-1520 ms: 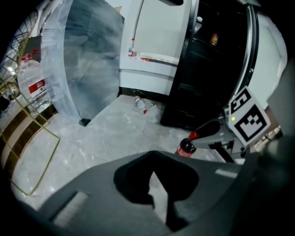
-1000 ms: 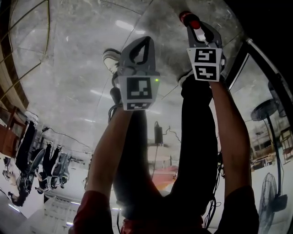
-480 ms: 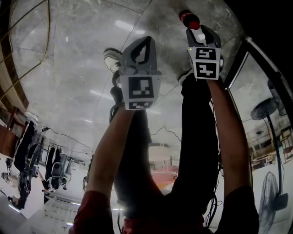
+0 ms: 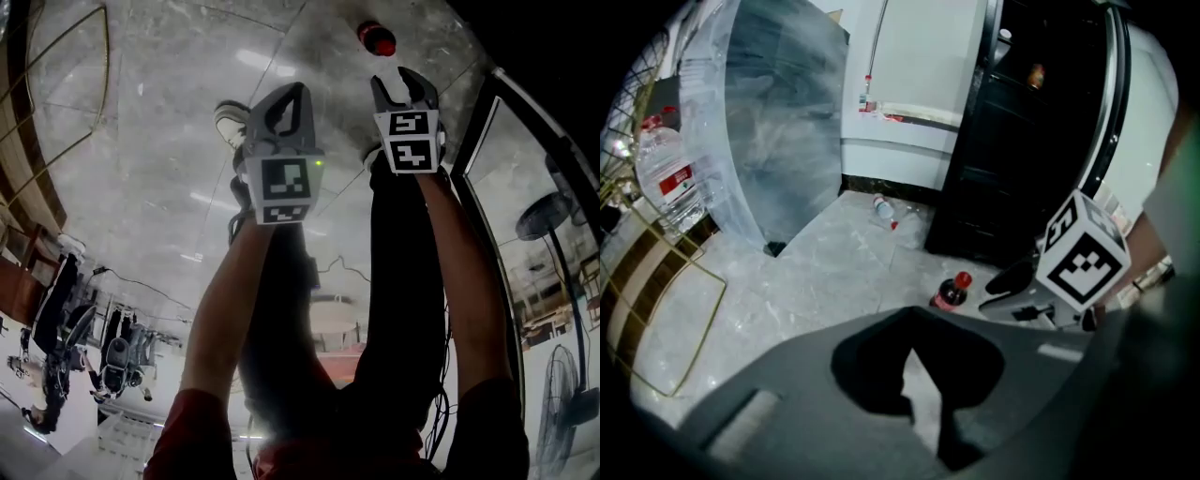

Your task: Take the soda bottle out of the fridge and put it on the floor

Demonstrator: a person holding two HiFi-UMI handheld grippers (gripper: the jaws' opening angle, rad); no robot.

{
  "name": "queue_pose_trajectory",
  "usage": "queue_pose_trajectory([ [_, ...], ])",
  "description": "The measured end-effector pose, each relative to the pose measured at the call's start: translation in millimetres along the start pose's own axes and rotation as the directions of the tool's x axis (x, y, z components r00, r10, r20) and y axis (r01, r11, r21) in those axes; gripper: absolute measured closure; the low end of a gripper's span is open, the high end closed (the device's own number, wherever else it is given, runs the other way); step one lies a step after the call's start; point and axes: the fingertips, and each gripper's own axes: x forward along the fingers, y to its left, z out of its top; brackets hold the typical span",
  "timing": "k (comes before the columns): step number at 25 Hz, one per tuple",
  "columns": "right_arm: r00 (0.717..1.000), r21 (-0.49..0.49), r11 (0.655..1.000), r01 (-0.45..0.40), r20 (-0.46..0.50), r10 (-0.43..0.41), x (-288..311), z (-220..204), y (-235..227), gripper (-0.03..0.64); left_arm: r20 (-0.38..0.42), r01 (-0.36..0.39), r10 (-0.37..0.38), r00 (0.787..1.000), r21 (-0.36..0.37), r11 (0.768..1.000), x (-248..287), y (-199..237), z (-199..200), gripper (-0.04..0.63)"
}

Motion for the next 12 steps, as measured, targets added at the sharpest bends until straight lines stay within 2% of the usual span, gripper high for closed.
queue_pose_trajectory([
  [3, 1.000, 0.018, 1.000, -0.024, -0.017, 0.025, -26, -9, 9, 0.436, -0.016, 0.006, -0.006, 1.000, 0.016, 1.000, -14, -8, 10, 0.595],
  [6, 0.998, 0.107, 0.993, -0.048, -0.021, 0.051, -57, -15, 14, 0.436, -0.021, 0.013, -0.013, 1.000, 0.016, 1.000, -33, -17, 26, 0.595],
  [12, 0.999, 0.161, 0.986, -0.037, 0.036, 0.031, -119, 4, 15, 0.436, -0.030, 0.038, -0.037, 0.999, 0.031, 0.999, -75, -31, 64, 0.595],
])
